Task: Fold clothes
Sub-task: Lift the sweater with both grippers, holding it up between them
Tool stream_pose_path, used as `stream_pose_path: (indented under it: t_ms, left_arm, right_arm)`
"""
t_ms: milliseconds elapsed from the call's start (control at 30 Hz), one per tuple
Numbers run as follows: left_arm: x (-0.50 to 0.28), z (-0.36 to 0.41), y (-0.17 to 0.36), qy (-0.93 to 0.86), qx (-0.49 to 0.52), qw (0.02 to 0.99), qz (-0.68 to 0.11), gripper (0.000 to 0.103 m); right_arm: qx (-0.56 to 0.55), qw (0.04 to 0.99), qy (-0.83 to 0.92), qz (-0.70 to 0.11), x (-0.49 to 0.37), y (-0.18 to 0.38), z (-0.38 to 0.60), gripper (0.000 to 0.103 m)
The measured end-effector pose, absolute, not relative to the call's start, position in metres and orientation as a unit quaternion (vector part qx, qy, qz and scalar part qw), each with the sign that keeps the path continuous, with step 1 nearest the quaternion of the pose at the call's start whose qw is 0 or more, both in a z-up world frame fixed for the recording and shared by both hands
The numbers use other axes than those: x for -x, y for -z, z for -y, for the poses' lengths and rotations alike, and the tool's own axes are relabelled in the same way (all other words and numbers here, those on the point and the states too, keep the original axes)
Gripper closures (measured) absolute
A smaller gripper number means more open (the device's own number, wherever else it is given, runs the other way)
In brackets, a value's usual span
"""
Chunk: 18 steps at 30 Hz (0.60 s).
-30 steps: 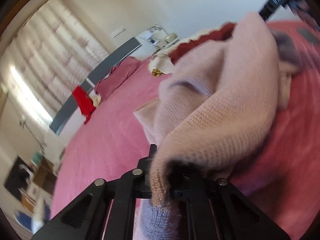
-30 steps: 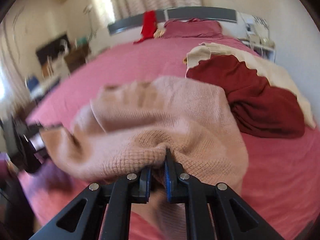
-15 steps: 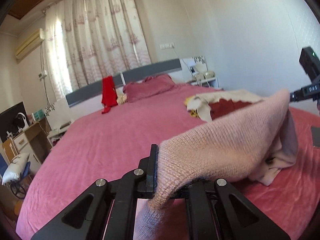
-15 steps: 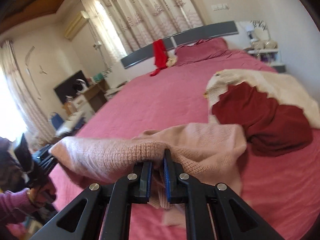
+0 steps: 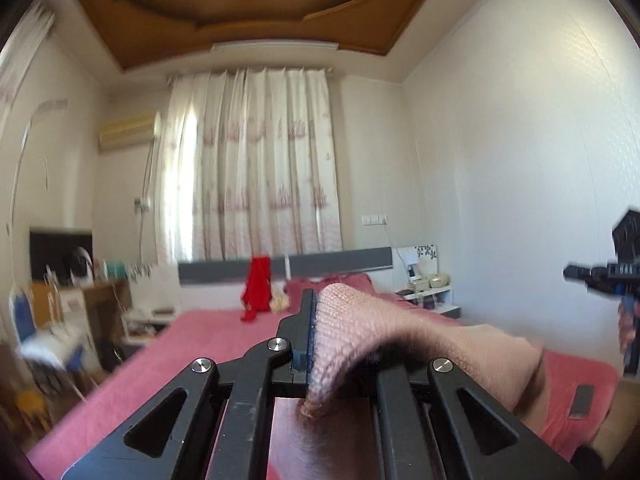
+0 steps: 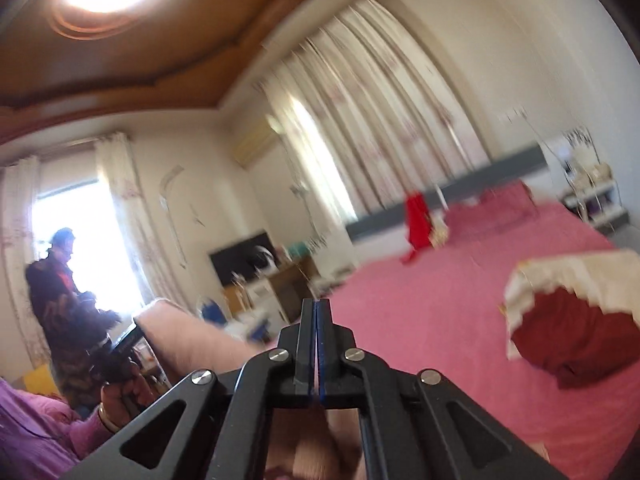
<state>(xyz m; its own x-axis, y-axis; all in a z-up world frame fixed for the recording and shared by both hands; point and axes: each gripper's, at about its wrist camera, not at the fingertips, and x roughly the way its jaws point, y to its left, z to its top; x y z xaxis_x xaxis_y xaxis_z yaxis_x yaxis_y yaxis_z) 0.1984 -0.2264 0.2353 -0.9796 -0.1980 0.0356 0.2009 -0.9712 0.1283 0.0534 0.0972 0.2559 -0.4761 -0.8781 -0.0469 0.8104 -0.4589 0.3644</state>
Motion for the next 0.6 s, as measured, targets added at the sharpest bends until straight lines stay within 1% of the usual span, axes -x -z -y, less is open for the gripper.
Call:
stream_pose_path:
  t_ms: [67, 100, 167, 267, 300, 367, 467, 567, 600]
  left_arm:
    - [-0.200, 0.227, -0.231, 0.988, -0.022, 0.115, 0.104, 0.096]
    - [-0.196, 0.232, -0.222, 0.986, -0.045, 0.120, 0.109, 0.096]
    - [-0.183, 0.250, -0.193, 0.982, -0.098, 0.128, 0.096, 0.096]
    - [-0.170, 0.278, -0.159, 0.977, -0.148, 0.146, 0.053, 0.096]
    - [-0.172, 0.286, -0.153, 0.975, -0.151, 0.155, 0.043, 0.096]
    - [-0.175, 0.302, -0.142, 0.972, -0.157, 0.174, 0.022, 0.096]
    - [-0.190, 0.316, -0.142, 0.970, -0.150, 0.189, 0.009, 0.096]
    - [-0.201, 0.321, -0.150, 0.971, -0.141, 0.194, 0.010, 0.096]
    - [-0.205, 0.320, -0.152, 0.971, -0.139, 0.195, 0.009, 0.096]
  right_arm:
    - [-0.129, 0.500, 0.851, 0.094, -0.066, -0.259, -0.081, 0.101]
    - [-0.143, 0.493, 0.856, 0.056, -0.071, -0.253, -0.068, 0.084]
    - [-0.188, 0.469, 0.863, -0.021, -0.078, -0.220, -0.033, 0.060]
    - [-0.302, 0.460, 0.831, -0.085, -0.077, -0.142, 0.026, 0.060]
    - [-0.335, 0.463, 0.815, -0.098, -0.079, -0.117, 0.044, 0.064]
    - [-0.381, 0.492, 0.776, -0.105, -0.091, -0.073, 0.074, 0.067]
    - [-0.356, 0.524, 0.759, -0.151, -0.123, -0.052, 0.106, 0.068]
    - [-0.323, 0.525, 0.750, -0.240, -0.156, -0.035, 0.146, 0.069]
    - [-0.315, 0.524, 0.748, -0.258, -0.161, -0.030, 0.156, 0.069]
